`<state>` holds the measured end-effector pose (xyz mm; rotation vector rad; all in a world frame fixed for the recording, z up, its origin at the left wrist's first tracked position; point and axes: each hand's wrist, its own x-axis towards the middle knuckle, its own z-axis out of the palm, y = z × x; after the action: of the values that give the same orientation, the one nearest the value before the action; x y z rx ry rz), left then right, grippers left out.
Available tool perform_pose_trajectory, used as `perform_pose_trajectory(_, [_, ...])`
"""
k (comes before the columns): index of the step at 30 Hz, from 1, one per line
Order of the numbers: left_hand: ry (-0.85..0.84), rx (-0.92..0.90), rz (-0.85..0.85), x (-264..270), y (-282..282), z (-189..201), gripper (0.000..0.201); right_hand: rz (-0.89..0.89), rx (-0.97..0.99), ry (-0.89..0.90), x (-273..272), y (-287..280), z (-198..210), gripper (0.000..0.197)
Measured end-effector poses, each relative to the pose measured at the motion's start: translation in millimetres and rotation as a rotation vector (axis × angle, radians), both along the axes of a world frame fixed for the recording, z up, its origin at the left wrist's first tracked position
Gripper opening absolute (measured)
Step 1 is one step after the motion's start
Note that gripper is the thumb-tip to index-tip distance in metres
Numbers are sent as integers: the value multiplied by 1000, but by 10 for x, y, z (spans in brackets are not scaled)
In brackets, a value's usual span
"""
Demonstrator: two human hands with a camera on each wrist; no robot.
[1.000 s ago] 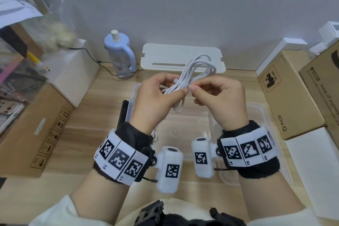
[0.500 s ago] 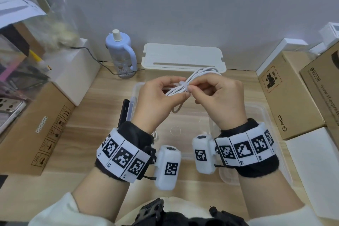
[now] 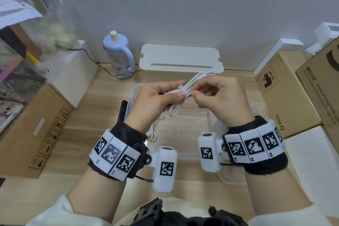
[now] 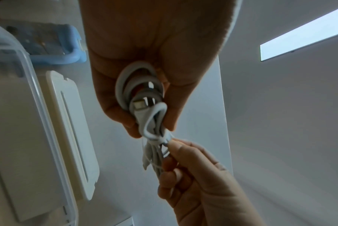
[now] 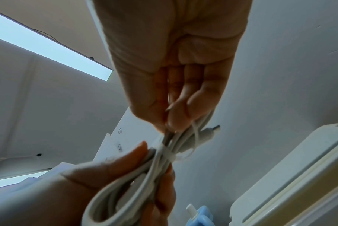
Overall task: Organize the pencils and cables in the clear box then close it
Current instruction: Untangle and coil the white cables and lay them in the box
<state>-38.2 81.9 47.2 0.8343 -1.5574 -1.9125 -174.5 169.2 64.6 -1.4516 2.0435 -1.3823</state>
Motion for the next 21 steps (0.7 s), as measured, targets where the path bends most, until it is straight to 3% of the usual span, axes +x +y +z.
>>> perform_pose_trajectory(4, [2,15,-38,34,-18,1,33,93,51,-37,-17,0,43,8])
perform_pose_trajectory(8, [28,7,-38,38,-11,-1,37,90,-75,59,4,-38,-33,10])
perform_pose_trajectory(19, [156,133,-67,-4,-23,-31,49,-61,-350,238,35,-105,-87,14])
perform_pose_trajectory(21, [169,142,-100,6,-31,-18,46,-107,-376,213,45,-99,-57,27])
